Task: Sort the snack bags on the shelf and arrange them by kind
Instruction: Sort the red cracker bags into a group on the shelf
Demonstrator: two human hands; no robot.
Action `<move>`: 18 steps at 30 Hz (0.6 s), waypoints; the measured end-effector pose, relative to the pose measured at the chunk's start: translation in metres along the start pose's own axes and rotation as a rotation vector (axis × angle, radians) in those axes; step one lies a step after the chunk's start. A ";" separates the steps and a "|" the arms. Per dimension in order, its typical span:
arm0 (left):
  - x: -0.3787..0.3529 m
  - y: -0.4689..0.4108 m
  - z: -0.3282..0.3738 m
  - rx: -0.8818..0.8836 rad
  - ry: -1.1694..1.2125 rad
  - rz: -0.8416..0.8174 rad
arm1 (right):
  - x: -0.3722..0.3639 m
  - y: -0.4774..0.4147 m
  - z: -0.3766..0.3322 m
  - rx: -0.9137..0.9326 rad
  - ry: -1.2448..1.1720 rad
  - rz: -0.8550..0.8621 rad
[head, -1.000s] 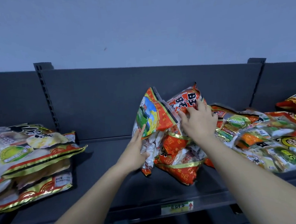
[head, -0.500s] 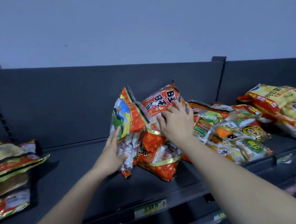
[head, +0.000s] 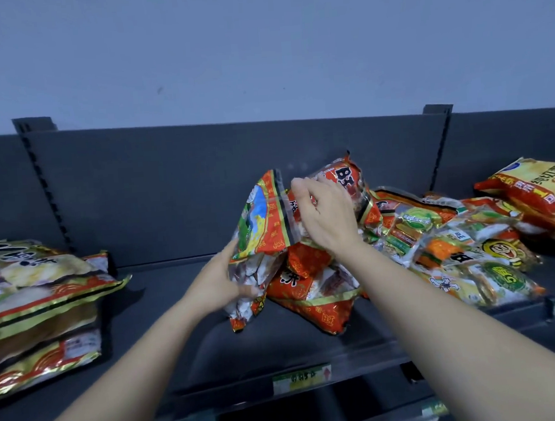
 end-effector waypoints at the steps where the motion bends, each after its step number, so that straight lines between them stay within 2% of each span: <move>1: 0.001 0.002 0.000 0.011 -0.013 -0.026 | -0.003 -0.001 -0.004 0.008 -0.063 -0.038; 5: 0.011 0.009 0.001 0.052 -0.107 -0.023 | -0.015 -0.001 -0.017 -0.084 -0.175 -0.261; 8: 0.025 0.016 -0.003 0.086 -0.248 -0.010 | -0.022 -0.004 -0.024 -0.098 0.045 -0.430; 12: 0.053 0.039 -0.004 0.113 -0.458 0.047 | -0.033 -0.012 -0.053 -0.020 0.400 -0.520; 14: 0.071 0.053 -0.006 0.139 -0.540 0.131 | -0.046 -0.010 -0.071 0.046 0.442 -0.542; 18: 0.109 0.083 -0.019 0.203 -0.708 0.288 | -0.084 0.002 -0.099 0.079 0.359 -0.657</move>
Point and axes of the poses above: each hand's wrist, its own y-axis away from the middle knuckle, its own x-axis out of the back of the hand, z = x × y, the point moved 2 cm from there along -y, towards the middle knuckle, and after that the axes turned 15 degrees about -y, right-handed, at the moved point
